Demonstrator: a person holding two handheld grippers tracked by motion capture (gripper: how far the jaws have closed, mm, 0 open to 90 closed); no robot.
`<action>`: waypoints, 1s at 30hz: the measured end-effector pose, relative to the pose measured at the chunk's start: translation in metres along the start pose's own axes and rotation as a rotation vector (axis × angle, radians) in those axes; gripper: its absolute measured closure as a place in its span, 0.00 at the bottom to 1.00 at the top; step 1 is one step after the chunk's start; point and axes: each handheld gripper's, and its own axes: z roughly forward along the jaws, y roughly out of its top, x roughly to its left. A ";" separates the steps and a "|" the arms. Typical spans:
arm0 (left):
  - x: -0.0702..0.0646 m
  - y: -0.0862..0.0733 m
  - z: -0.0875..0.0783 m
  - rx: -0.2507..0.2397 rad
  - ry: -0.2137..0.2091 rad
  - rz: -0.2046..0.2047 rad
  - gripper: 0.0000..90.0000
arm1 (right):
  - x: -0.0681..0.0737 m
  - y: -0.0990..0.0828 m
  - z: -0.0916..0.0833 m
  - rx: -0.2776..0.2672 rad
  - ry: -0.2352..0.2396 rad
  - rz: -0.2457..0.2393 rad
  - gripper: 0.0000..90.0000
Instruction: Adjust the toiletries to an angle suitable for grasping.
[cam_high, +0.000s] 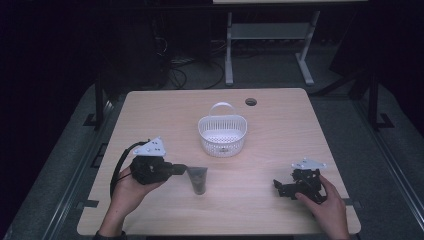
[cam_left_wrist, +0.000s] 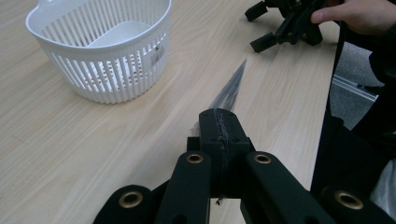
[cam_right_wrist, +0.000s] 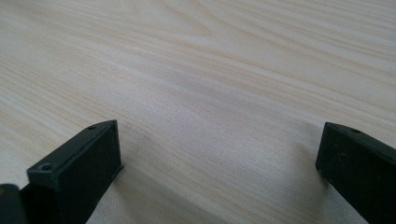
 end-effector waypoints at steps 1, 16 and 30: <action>0.000 0.000 0.001 0.004 0.000 0.000 1.00 | 0.000 0.000 0.000 0.000 0.000 0.000 0.00; 0.007 0.003 0.004 0.011 0.017 -0.005 1.00 | 0.000 0.000 0.000 0.000 0.000 0.000 0.00; 0.014 0.005 0.007 0.012 0.042 -0.013 1.00 | 0.000 0.000 0.000 0.000 0.000 0.000 0.00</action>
